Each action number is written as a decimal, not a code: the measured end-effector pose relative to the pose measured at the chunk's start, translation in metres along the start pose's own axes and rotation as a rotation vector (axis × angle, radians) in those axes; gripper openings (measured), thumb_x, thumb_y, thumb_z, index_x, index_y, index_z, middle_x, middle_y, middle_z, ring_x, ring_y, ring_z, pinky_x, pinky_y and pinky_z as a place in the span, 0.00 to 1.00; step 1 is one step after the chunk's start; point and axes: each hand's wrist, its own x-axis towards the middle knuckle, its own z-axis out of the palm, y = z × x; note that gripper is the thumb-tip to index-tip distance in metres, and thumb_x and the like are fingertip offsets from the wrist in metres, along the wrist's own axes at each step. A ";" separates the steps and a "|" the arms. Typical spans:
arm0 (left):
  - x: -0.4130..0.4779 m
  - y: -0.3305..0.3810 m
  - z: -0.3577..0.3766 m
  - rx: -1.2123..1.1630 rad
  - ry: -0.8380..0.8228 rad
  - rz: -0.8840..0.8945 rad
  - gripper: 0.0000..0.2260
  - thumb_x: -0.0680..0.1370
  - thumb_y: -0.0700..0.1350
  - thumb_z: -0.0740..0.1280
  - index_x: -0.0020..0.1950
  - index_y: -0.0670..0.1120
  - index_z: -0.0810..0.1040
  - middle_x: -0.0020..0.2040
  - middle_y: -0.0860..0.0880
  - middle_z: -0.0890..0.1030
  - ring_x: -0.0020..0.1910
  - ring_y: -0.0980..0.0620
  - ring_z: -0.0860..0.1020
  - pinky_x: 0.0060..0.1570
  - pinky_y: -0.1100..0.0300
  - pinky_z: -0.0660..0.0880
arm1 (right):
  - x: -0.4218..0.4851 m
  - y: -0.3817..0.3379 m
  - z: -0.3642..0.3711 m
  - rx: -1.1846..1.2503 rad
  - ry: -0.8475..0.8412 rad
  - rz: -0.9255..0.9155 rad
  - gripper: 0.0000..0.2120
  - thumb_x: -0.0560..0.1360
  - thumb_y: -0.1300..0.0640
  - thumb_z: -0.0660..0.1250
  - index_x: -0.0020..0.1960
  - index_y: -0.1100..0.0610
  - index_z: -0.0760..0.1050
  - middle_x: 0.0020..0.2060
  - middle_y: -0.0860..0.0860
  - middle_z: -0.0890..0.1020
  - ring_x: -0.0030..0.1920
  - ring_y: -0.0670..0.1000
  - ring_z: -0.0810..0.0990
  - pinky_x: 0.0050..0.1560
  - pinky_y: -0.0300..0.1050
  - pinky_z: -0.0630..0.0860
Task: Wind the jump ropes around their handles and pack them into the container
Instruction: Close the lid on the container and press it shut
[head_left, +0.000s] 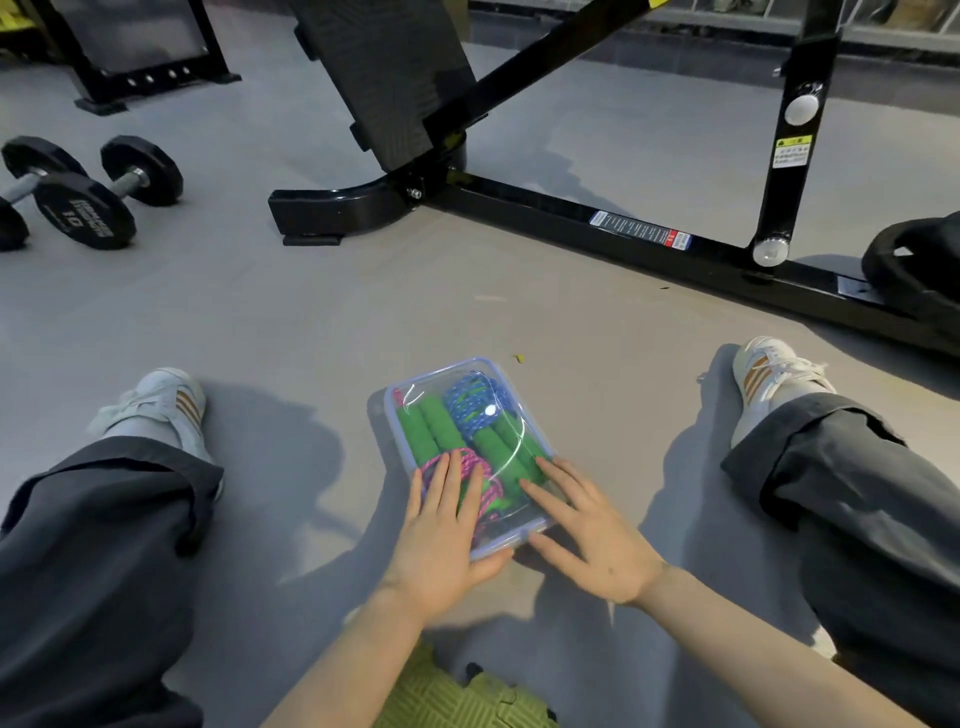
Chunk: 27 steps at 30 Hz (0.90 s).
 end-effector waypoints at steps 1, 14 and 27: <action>0.000 0.012 0.000 -0.031 0.005 -0.062 0.39 0.71 0.67 0.54 0.69 0.37 0.66 0.66 0.34 0.73 0.69 0.40 0.65 0.66 0.42 0.56 | -0.002 -0.002 0.000 0.068 0.024 0.093 0.35 0.76 0.33 0.43 0.74 0.52 0.61 0.74 0.48 0.55 0.74 0.48 0.50 0.74 0.46 0.51; 0.025 0.025 -0.030 -0.173 0.400 -0.132 0.16 0.72 0.47 0.57 0.47 0.45 0.83 0.44 0.49 0.83 0.43 0.48 0.81 0.48 0.56 0.65 | 0.046 -0.024 -0.007 -0.005 0.163 0.646 0.33 0.75 0.45 0.38 0.74 0.59 0.57 0.74 0.60 0.58 0.73 0.59 0.54 0.73 0.51 0.47; 0.087 -0.027 -0.009 0.042 0.037 -0.227 0.27 0.77 0.59 0.52 0.53 0.42 0.83 0.67 0.32 0.71 0.71 0.41 0.64 0.71 0.41 0.46 | 0.091 0.026 -0.012 -0.226 0.046 0.299 0.37 0.72 0.38 0.36 0.69 0.57 0.66 0.61 0.51 0.73 0.63 0.53 0.68 0.66 0.48 0.51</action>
